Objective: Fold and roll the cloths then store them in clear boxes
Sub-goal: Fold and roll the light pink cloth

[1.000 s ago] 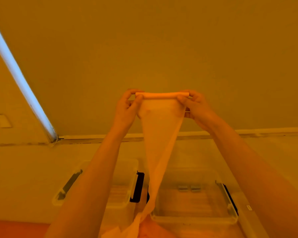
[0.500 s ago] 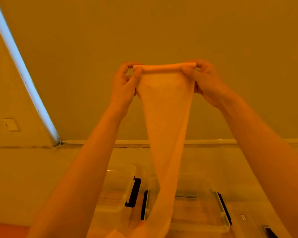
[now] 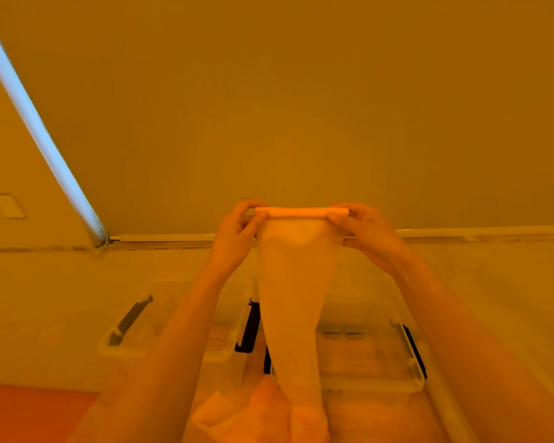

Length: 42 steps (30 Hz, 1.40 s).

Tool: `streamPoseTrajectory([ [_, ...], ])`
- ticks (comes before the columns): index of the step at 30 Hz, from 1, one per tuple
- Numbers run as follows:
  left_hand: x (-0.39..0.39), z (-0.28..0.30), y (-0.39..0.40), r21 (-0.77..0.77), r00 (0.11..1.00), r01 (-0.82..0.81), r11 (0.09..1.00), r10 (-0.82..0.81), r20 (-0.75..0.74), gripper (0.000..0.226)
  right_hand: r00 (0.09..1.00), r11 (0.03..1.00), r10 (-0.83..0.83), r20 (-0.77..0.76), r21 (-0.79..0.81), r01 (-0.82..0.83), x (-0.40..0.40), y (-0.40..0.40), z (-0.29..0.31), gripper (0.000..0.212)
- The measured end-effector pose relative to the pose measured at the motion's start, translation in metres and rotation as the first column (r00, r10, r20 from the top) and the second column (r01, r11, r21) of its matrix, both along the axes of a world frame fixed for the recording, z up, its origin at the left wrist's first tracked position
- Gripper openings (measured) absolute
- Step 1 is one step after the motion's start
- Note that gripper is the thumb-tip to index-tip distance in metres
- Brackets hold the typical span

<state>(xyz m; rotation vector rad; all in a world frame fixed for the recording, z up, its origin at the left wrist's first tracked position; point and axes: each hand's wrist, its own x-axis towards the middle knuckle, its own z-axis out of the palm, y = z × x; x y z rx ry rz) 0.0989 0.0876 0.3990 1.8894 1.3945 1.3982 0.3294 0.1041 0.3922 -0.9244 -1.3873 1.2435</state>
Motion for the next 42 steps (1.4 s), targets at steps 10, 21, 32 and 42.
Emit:
streamPoseTrajectory([
  [10,-0.031,-0.102,-0.032,-0.219,0.966,0.071,0.973,-0.012,0.258,0.014,0.991,0.978,-0.123,-0.051,-0.175,0.112,-0.04,-0.04,-0.105,0.019],
  [21,-0.048,-0.139,-0.02,-0.35,0.883,0.147,0.925,0.038,0.468,0.008,0.932,0.911,-0.329,-0.152,-0.311,0.27,-0.075,-0.044,-0.15,0.012],
  [32,-0.056,-0.157,-0.025,-0.39,0.882,0.202,0.898,0.007,0.472,0.013,0.941,0.917,-0.31,-0.136,-0.305,0.258,-0.078,-0.055,-0.158,0.013],
  [42,-0.032,-0.147,-0.025,-0.402,0.768,0.273,0.874,0.053,0.638,0.016,0.912,0.906,-0.318,-0.258,-0.366,0.212,-0.065,-0.042,-0.146,0.01],
])
